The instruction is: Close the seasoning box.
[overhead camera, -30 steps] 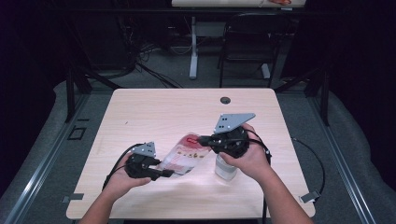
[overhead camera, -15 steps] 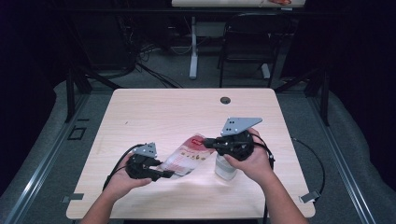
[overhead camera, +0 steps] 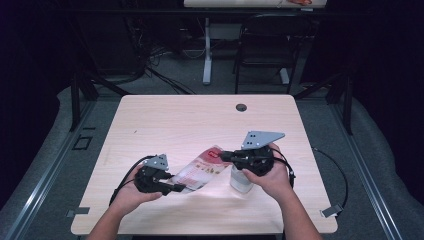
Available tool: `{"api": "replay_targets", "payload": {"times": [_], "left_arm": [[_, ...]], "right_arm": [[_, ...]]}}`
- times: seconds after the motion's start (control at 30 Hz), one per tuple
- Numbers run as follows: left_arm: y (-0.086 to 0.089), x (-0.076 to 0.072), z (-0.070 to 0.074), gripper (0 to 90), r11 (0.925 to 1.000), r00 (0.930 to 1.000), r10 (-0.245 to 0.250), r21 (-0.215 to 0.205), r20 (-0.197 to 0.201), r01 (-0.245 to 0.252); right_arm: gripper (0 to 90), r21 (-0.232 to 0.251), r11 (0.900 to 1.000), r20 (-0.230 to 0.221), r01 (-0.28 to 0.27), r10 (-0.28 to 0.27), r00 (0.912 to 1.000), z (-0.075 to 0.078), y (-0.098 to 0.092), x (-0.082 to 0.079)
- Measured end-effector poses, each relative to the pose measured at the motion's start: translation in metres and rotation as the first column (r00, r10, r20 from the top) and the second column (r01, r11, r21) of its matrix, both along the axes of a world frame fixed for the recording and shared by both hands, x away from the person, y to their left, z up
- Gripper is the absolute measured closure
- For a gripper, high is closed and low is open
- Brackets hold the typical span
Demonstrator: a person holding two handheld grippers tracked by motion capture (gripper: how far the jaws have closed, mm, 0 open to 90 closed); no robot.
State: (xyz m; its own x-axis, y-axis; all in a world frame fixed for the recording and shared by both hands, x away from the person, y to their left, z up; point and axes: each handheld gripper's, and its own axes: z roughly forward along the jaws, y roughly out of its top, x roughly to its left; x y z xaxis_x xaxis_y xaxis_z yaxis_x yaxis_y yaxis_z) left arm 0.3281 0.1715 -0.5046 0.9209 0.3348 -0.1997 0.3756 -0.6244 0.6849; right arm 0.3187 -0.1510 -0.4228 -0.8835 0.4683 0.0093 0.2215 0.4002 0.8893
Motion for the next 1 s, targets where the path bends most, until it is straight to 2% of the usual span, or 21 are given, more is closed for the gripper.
{"api": "replay_targets", "payload": {"times": [0.23,0.4,0.8,1.0], "left_arm": [[-0.001,0.000,0.003,65.8,0.9998,0.9999,0.009,0.018,0.006,-0.009],[-0.002,0.000,0.005,66.0,0.9996,0.9999,0.011,0.024,0.008,-0.011],[-0.006,0.003,0.024,66.6,0.9984,0.9996,0.008,0.056,0.026,-0.010],[-0.007,0.006,0.031,67.1,0.9983,0.9996,0.006,0.058,0.027,-0.007]], "right_arm": [[89.1,0.051,0.999,-0.018,0.005,-0.004,0.9998,-0.012,-0.007,0.003],[89.0,0.046,0.999,-0.033,0.007,-0.006,0.9994,-0.017,-0.013,0.006],[89.0,0.063,0.997,-0.043,0.034,-0.031,0.9986,-0.020,-0.024,0.007],[89.1,0.070,0.997,-0.047,0.044,-0.041,0.9980,-0.022,-0.028,0.007]]}}
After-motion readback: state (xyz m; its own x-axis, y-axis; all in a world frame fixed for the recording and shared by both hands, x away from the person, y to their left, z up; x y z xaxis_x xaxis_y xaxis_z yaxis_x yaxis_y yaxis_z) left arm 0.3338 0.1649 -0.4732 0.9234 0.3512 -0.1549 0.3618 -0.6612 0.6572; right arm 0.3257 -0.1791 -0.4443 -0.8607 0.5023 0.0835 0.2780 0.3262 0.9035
